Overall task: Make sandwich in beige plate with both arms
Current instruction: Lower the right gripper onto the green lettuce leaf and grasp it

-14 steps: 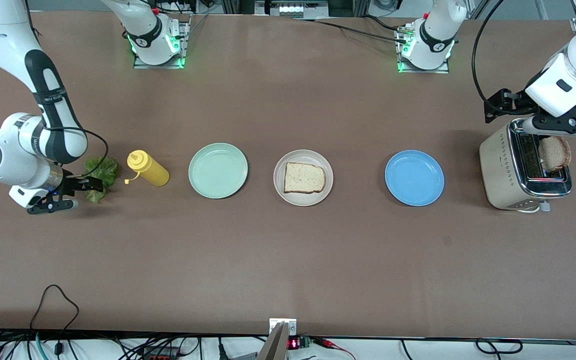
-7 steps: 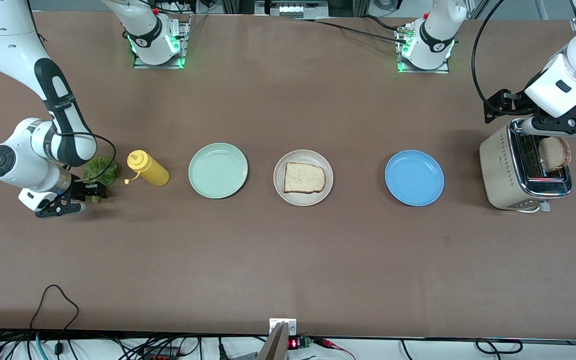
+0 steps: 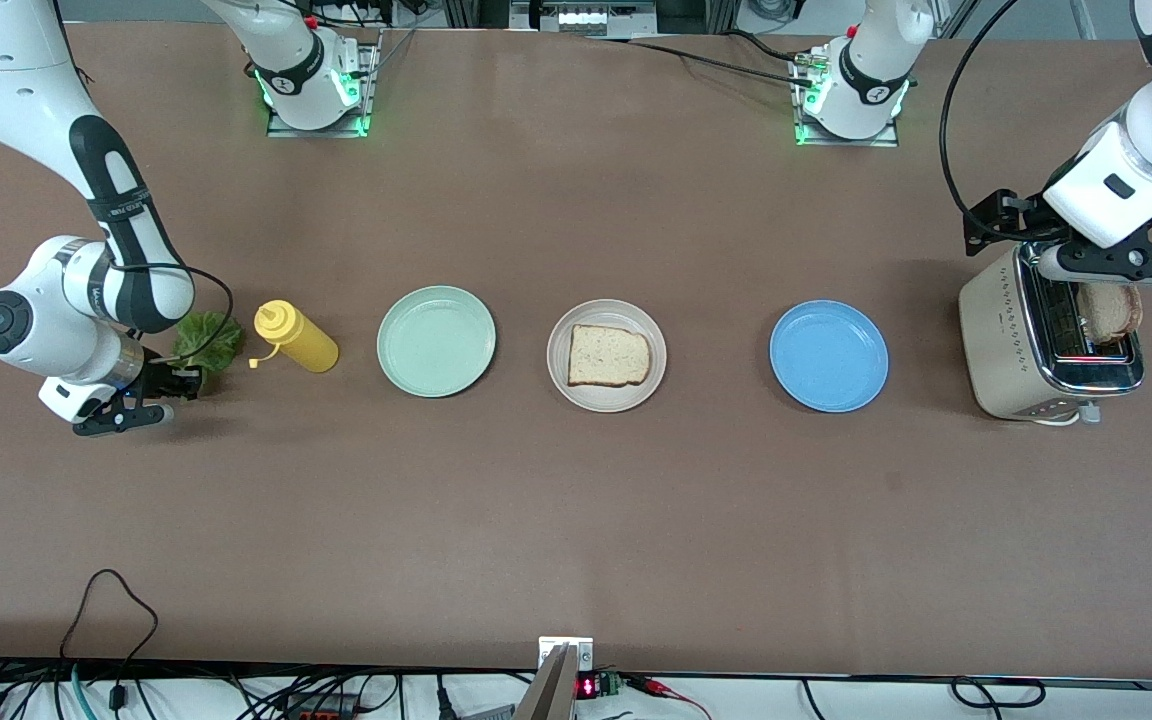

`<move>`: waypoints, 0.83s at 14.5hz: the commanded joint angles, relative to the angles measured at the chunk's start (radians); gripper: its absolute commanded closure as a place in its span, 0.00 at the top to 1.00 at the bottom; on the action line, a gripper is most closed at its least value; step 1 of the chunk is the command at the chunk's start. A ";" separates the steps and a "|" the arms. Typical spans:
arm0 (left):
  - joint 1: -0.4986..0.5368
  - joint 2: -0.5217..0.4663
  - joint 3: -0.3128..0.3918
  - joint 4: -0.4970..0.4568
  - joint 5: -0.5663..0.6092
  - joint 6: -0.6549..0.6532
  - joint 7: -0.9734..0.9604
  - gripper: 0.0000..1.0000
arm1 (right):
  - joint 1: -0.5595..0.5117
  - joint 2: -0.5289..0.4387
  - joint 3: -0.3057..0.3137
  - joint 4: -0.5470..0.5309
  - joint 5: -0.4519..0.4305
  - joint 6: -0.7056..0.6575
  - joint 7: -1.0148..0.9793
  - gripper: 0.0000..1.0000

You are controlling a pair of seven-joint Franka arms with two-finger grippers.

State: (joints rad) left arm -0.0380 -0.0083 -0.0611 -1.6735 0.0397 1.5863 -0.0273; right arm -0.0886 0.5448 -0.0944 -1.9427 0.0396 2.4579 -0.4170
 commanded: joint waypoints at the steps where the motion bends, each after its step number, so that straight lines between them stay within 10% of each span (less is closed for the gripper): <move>1: -0.003 0.002 -0.002 0.012 0.014 0.003 0.007 1.00 | -0.006 -0.084 0.019 0.008 -0.015 -0.103 -0.025 0.00; 12: -0.008 0.002 -0.003 0.014 0.014 0.003 0.006 1.00 | 0.015 -0.362 0.114 0.183 -0.041 -0.471 -0.167 0.00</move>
State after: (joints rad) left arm -0.0396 -0.0083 -0.0640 -1.6728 0.0397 1.5877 -0.0273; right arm -0.0825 0.2267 -0.0085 -1.7619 0.0234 2.0146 -0.5595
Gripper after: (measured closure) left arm 0.000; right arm 0.947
